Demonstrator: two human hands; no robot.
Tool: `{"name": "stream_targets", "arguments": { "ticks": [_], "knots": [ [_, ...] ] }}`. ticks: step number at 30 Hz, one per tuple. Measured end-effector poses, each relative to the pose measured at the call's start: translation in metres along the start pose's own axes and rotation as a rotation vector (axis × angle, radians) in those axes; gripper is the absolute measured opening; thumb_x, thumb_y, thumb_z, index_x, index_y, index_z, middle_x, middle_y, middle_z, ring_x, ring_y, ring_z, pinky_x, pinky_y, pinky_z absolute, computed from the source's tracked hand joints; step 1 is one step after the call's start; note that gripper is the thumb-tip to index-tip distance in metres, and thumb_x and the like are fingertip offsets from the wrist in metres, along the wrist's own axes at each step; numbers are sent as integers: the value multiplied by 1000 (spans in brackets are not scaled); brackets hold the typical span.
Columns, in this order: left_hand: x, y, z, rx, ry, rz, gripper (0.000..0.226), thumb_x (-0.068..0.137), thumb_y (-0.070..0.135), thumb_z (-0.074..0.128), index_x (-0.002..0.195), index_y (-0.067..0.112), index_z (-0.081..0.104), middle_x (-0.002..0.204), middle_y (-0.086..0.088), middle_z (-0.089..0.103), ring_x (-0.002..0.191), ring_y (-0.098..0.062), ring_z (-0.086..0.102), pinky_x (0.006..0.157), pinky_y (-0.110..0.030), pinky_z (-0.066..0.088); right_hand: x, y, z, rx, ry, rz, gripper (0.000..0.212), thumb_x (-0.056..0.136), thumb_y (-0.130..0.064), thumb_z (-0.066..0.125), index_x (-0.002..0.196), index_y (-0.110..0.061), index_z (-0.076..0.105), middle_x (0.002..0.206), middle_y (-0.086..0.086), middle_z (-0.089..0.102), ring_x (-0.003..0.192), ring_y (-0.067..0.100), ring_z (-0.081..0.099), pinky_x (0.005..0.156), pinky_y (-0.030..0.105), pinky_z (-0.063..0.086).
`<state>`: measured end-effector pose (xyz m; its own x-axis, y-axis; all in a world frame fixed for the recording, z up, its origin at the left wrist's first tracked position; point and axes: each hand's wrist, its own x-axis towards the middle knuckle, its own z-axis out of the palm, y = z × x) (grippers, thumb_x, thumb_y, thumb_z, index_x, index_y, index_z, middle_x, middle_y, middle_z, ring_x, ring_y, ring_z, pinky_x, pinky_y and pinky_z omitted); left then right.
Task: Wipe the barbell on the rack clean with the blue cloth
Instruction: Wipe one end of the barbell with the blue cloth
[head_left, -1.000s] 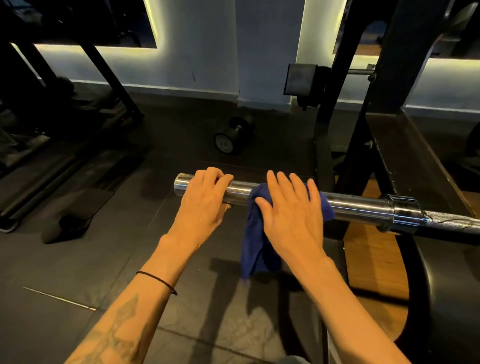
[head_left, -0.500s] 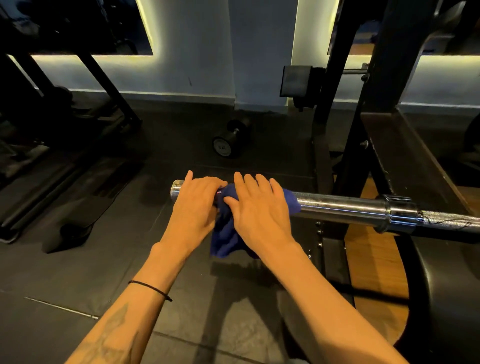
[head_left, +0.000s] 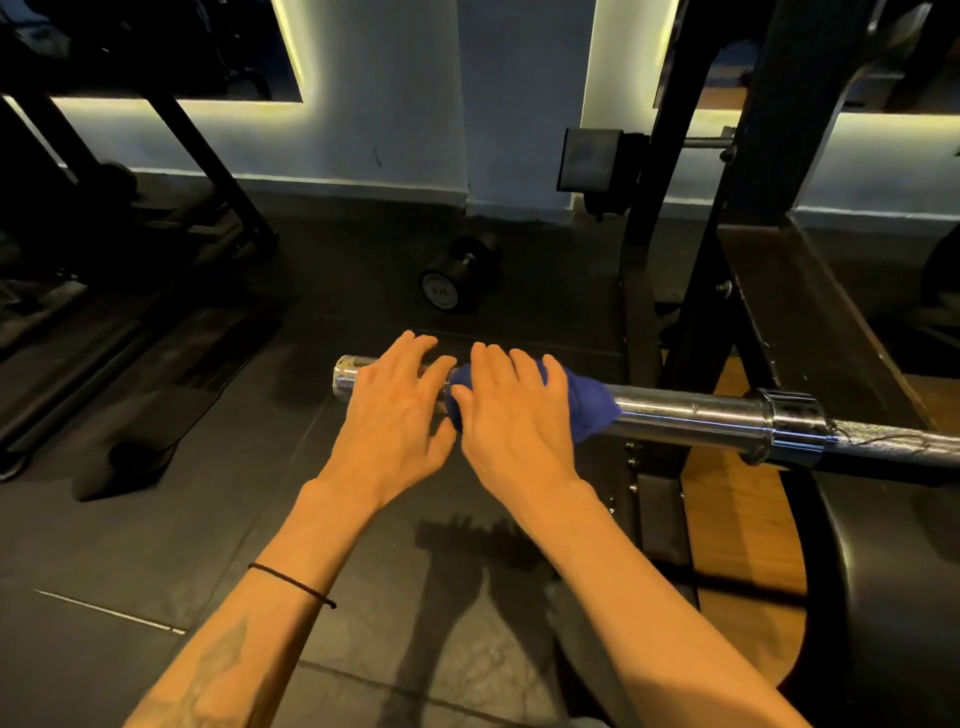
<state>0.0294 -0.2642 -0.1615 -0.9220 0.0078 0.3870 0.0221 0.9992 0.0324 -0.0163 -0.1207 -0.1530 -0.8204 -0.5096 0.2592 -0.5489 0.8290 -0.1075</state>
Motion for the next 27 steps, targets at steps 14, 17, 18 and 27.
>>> {"name": "stream_targets", "arguments": {
  "ticks": [14, 17, 18, 27],
  "knots": [
    [2, 0, 3, -8, 93, -67, 67, 63, 11, 88, 123, 9, 59, 105, -10, 50, 91, -25, 42, 66, -38, 45, -38, 50, -3, -34, 127, 94, 62, 100, -47, 49, 150, -10, 45, 147, 10, 54, 139, 31, 46, 120, 49, 30],
    [3, 6, 8, 5, 141, -104, 63, 60, 6, 87, 117, 7, 60, 103, -12, 50, 88, -27, 43, 66, -39, 42, -33, 33, -1, -35, 97, 109, 62, 101, -44, 46, 151, -9, 40, 151, 12, 48, 143, 33, 40, 121, 55, 23],
    [3, 6, 8, 5, 141, -103, 63, 59, 5, 86, 116, 6, 60, 103, -12, 50, 88, -27, 44, 67, -40, 43, -28, 26, 0, -47, 78, 92, 61, 102, -44, 43, 151, -9, 38, 151, 11, 47, 143, 33, 39, 121, 55, 22],
    [3, -8, -7, -138, 19, -1, 57, 73, 11, 78, 126, 9, 58, 129, -10, 53, 108, -27, 55, 88, -40, 48, 10, 3, 0, -42, -55, -56, 66, 105, -56, 26, 158, -18, 29, 150, 7, 49, 143, 30, 38, 116, 47, 29]
  ]
}}
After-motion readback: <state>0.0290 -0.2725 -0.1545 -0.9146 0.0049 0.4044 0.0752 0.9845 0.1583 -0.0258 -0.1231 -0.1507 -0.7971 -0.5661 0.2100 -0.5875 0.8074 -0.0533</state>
